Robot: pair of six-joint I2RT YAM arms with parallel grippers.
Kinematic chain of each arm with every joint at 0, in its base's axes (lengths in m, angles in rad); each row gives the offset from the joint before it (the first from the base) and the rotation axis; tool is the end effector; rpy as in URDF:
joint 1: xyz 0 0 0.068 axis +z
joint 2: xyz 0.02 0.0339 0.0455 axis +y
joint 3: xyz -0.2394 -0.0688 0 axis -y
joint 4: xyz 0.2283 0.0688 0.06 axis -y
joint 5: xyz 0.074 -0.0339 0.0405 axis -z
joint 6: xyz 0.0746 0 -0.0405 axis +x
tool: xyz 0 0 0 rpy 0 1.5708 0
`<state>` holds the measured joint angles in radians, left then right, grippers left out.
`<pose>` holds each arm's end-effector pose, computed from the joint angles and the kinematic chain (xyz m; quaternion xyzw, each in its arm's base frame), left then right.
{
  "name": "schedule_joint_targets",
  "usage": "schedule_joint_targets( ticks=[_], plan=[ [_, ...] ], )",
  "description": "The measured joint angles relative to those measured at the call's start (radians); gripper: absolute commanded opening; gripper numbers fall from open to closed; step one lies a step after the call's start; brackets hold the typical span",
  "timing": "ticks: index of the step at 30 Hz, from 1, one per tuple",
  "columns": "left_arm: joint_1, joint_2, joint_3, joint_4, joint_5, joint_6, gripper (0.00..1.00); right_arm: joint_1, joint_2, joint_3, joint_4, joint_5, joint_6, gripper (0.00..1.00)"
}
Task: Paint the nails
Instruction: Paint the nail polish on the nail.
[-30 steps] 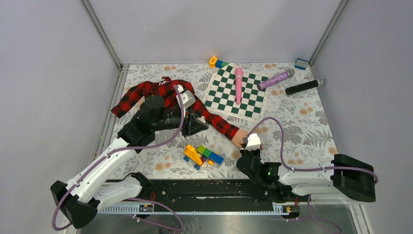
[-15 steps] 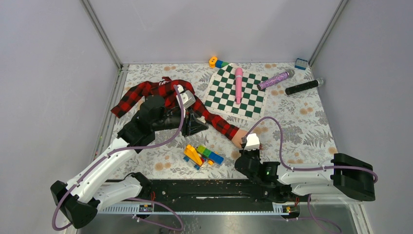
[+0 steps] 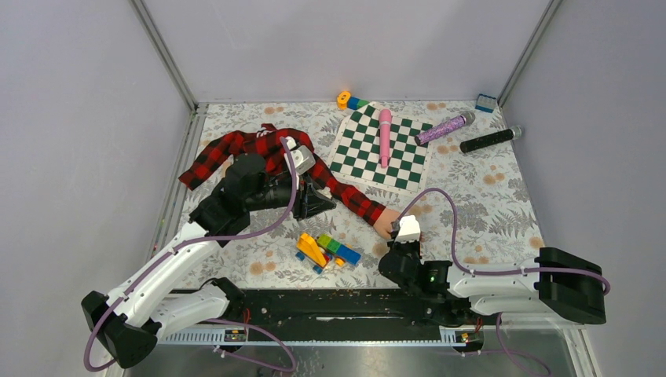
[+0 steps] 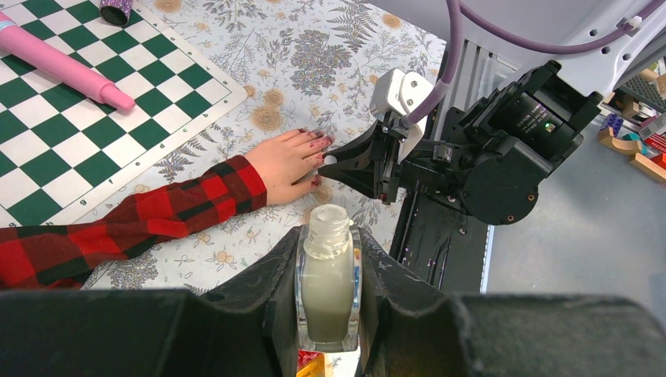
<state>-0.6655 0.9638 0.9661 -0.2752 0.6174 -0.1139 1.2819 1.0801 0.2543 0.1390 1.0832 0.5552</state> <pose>0.1633 -0.1831 0.3343 0.3834 0.6804 -0.4427 0.4406 0.1174 0.1637 0.1284 -0.0692 0.8023 0.0085 0.5928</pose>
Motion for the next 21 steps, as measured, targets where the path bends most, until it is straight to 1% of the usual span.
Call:
schedule_joint_targets(
  ticks=[21],
  plan=[
    [0.0, 0.0, 0.0, 0.0, -0.001, 0.0, 0.0, 0.0, 0.057, 0.012, 0.002, 0.0, -0.002, 0.0]
  ],
)
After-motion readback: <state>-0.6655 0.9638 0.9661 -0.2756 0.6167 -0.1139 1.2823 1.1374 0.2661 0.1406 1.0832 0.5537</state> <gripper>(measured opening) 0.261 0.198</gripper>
